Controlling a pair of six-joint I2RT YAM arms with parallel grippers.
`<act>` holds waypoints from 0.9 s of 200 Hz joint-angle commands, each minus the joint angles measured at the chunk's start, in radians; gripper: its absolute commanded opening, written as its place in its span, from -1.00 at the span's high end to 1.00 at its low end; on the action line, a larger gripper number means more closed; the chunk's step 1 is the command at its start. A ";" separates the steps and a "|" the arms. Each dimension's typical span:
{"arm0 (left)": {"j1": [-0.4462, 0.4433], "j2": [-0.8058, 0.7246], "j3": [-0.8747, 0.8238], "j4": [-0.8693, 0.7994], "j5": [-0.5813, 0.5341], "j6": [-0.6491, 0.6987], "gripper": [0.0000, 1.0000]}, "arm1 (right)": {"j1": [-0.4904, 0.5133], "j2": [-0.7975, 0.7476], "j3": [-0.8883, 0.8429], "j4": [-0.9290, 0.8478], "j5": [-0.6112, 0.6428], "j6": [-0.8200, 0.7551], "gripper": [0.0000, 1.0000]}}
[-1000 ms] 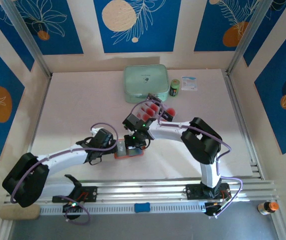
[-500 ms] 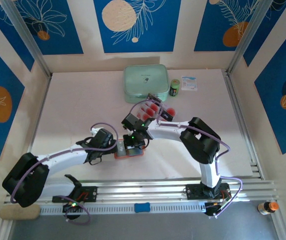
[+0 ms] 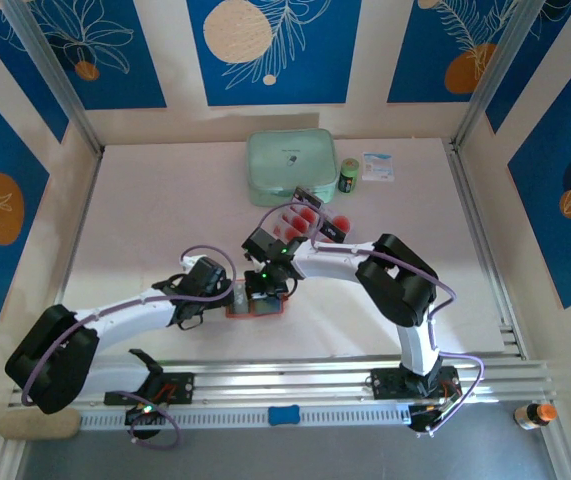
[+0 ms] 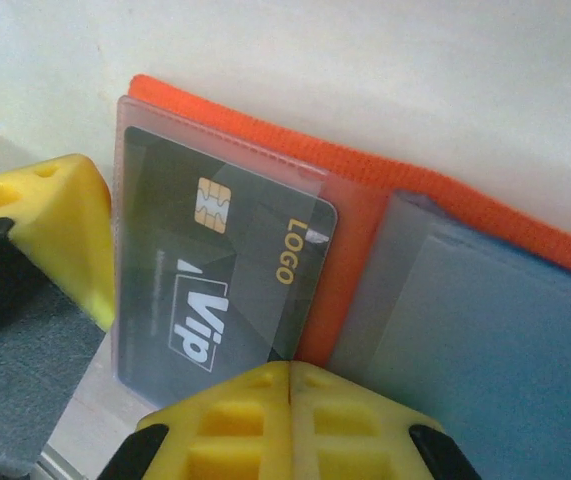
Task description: Put the credit cards into the card holder
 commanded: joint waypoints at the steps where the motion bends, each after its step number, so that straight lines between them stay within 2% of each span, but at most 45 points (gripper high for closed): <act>1: 0.011 0.009 -0.011 0.031 0.026 -0.010 -0.94 | -0.001 0.007 -0.009 0.036 -0.055 0.022 1.00; 121: 0.012 -0.105 0.099 -0.062 0.020 0.018 -0.95 | -0.056 -0.131 -0.051 0.003 -0.004 -0.004 1.00; 180: 0.011 -0.139 0.131 0.007 0.145 0.056 -0.95 | -0.068 -0.158 -0.096 -0.013 0.053 0.003 1.00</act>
